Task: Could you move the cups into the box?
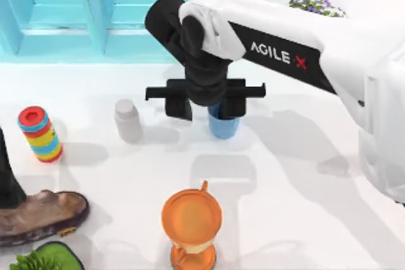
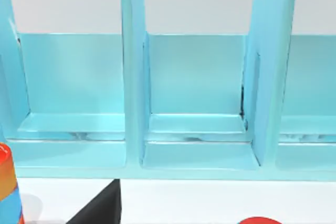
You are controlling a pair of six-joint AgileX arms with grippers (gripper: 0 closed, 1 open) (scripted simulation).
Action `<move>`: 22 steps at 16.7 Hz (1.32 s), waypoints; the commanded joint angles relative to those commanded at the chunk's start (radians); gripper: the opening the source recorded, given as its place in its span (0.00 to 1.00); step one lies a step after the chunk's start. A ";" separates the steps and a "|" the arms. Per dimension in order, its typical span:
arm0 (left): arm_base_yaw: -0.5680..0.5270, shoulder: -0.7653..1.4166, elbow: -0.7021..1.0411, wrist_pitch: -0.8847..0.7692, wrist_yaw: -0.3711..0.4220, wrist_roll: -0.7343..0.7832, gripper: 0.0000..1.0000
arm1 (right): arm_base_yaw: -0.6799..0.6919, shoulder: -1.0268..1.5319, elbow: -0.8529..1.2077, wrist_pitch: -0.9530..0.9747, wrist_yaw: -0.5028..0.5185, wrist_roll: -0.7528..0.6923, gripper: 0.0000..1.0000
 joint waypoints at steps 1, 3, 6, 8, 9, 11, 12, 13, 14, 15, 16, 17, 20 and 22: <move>0.000 0.000 0.000 0.000 0.000 0.000 1.00 | 0.000 0.000 0.000 0.000 0.000 0.000 0.25; 0.000 0.000 0.000 0.000 0.000 0.000 1.00 | 0.000 0.000 0.000 0.000 0.000 0.000 0.10; 0.000 0.000 0.000 0.000 0.000 0.000 1.00 | 0.000 0.000 0.000 0.000 0.000 0.000 0.00; 0.000 0.000 0.000 0.000 0.000 0.000 1.00 | 0.000 0.000 0.000 0.000 0.000 0.000 0.00; 0.000 0.000 0.000 0.000 0.000 0.000 1.00 | 0.000 0.000 0.000 0.000 0.000 0.000 0.00; 0.000 0.000 0.000 0.000 0.000 0.000 1.00 | 0.000 0.000 0.000 0.000 0.000 0.000 0.00; 0.000 0.000 0.000 0.000 0.000 0.000 1.00 | 0.000 0.000 0.000 0.000 0.000 0.000 0.00; 0.000 0.000 0.000 0.000 0.000 0.000 1.00 | 0.003 -0.003 -0.002 0.000 0.001 0.000 0.00; 0.000 0.000 0.000 0.000 0.000 0.000 1.00 | 0.000 -0.006 -0.005 -0.002 0.000 -0.003 0.00; 0.000 0.000 0.000 0.000 0.000 0.000 1.00 | -0.011 -0.019 -0.016 -0.011 -0.004 -0.016 0.00; 0.000 0.000 0.000 0.000 0.000 0.000 1.00 | -0.028 -0.044 -0.035 -0.024 -0.007 -0.035 0.00; 0.000 0.000 0.000 0.000 0.000 0.000 1.00 | -0.048 -0.078 -0.057 -0.038 -0.011 -0.055 0.00; 0.000 0.000 0.000 0.000 0.000 0.000 1.00 | -0.096 -0.219 -0.107 -0.077 -0.021 -0.099 0.00; 0.000 0.000 0.000 0.000 0.000 0.000 1.00 | -0.138 -0.296 -0.147 -0.109 -0.025 -0.140 0.00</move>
